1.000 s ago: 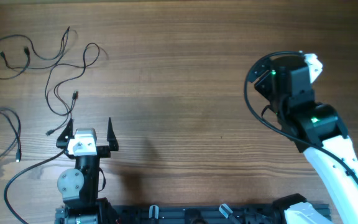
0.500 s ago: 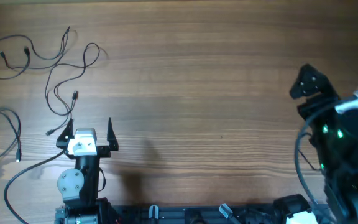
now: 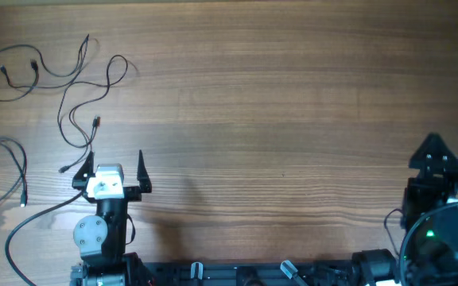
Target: Untangle cables
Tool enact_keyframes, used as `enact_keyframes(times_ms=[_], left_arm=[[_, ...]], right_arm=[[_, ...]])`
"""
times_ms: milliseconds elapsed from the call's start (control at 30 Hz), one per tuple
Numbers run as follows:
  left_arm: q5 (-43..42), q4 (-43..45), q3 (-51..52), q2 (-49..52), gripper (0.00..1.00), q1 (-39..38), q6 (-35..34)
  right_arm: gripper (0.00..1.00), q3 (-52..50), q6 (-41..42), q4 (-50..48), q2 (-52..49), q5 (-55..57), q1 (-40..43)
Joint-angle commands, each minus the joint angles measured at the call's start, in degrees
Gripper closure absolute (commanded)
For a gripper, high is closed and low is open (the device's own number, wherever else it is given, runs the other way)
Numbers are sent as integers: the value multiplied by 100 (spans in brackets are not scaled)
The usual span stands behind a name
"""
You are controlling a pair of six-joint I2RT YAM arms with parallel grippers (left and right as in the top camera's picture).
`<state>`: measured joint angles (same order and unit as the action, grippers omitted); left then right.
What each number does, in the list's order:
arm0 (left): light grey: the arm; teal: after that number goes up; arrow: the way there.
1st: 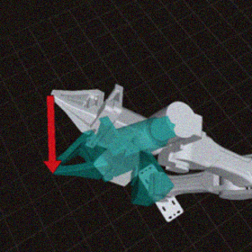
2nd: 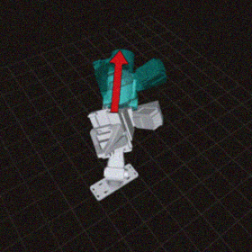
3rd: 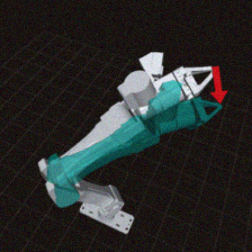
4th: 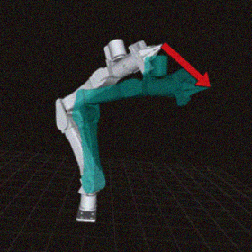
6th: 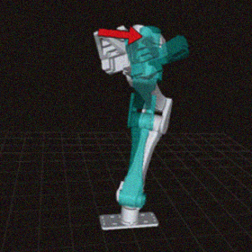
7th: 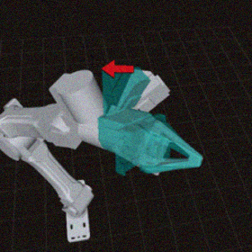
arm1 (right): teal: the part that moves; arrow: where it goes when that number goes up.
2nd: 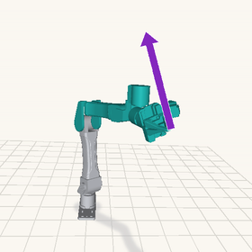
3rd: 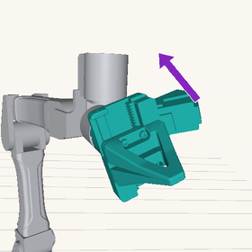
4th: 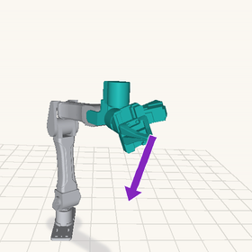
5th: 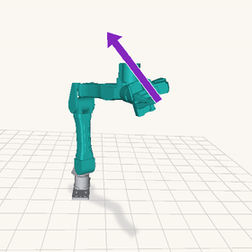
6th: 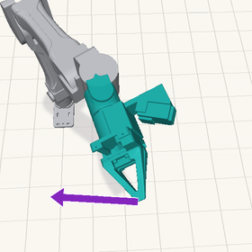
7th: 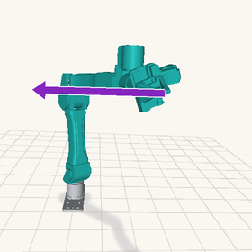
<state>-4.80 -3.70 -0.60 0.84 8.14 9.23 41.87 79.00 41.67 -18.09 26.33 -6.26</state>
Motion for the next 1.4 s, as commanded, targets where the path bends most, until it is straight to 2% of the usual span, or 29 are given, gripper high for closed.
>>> enact_keyframes(times_ms=[0, 33, 100, 133, 167, 233, 300, 567, 700, 800, 867, 1100, 1367], left_arm=[[-68, -22, 26, -39, 0, -31, 107], [-68, -22, 26, -39, 0, -31, 107], [-70, -20, 26, -39, 0, -31, 107], [-68, -22, 26, -39, 0, -31, 107], [-68, -22, 26, -39, 0, -31, 107], [-68, -22, 26, -39, 0, -31, 107], [-68, -22, 26, -39, 0, -31, 107], [-68, -22, 26, -39, 0, -31, 107], [-68, -22, 26, -39, 0, -31, 107], [-68, -22, 26, -39, 0, -31, 107], [-70, -22, 26, -39, 0, -31, 107], [-68, -22, 26, -39, 0, -31, 107], [-68, -22, 26, -39, 0, -31, 107]], right_arm=[[0, -1104, 3259, 789, 916, -107, 494], [0, -1381, 3969, 981, 1185, -317, 656], [0, -1746, 3797, 702, 1554, -337, 931], [0, -2170, 2452, -437, 1790, -367, 1311], [0, -2374, 1690, -1255, 1788, -501, 1429], [0, -2730, 382, -2782, 1788, -645, 1469], [0, -3108, -398, -3709, 1788, -693, 1471], [0, -4035, -402, -4197, 1790, -813, 1471], [0, -4157, -1311, -4347, 1790, -968, 1475], [0, -4164, -4227, -4284, 1790, -1812, 1469], [0, -4166, -7429, -4179, 1790, -3209, 1445], [0, -4166, -8555, -4157, 1790, -3010, 1403], [0, -4166, -8502, -4170, 1792, -3005, 1300]])
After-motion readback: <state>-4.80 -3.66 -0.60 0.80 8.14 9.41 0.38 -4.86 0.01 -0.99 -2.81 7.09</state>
